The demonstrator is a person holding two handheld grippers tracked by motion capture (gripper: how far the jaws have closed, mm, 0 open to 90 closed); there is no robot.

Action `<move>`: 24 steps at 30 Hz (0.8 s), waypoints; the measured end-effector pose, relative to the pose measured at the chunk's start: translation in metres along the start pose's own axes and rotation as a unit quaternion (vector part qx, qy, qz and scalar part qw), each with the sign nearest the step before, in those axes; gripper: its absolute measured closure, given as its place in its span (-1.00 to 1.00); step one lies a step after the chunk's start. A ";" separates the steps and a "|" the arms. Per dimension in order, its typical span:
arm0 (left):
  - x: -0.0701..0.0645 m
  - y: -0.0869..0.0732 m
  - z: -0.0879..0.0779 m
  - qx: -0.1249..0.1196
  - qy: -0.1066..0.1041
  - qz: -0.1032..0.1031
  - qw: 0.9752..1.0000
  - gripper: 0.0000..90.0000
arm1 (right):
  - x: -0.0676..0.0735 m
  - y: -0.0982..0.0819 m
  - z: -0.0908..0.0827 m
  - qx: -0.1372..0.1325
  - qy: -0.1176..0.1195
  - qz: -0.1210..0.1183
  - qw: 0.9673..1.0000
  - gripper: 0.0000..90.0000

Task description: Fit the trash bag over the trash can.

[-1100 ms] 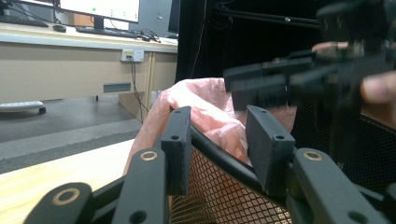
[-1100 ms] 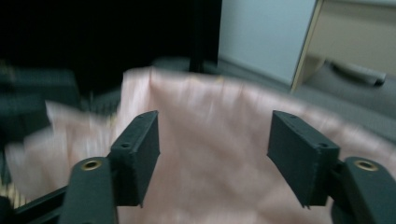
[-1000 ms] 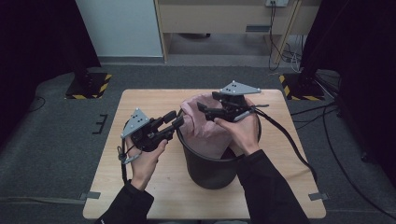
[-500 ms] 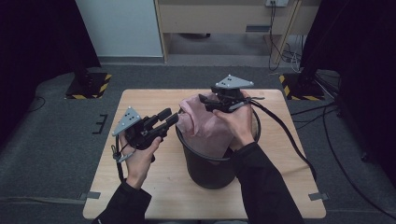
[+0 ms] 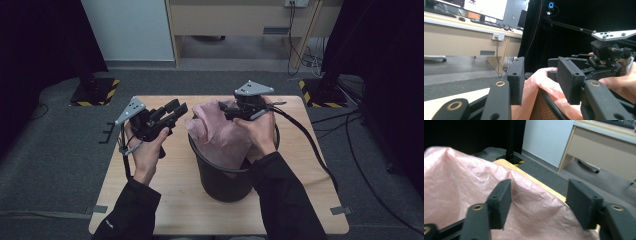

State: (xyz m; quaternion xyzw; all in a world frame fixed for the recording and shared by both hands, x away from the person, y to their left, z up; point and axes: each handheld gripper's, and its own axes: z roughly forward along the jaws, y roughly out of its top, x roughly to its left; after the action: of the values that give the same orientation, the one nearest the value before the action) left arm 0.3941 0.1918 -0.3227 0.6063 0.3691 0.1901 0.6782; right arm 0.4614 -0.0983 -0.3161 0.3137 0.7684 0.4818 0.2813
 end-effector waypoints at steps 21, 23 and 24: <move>0.005 -0.011 0.043 0.065 -0.032 -0.038 0.997 0.74 | 0.000 0.000 -0.011 -0.025 -0.022 -0.023 0.999 0.64; 0.005 -0.011 0.044 0.067 -0.032 -0.041 0.996 0.89 | 0.001 0.001 -0.013 -0.026 -0.016 -0.015 0.999 0.61; 0.004 -0.011 0.043 0.067 -0.032 -0.040 0.996 0.89 | 0.001 0.001 -0.013 -0.026 -0.016 -0.015 0.999 0.61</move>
State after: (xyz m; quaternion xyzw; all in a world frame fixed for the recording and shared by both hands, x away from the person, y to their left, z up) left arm 0.4266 0.1632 -0.3344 0.6410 0.3831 0.1174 0.6546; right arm 0.4513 -0.1045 -0.3106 0.3026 0.7556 0.4920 0.3090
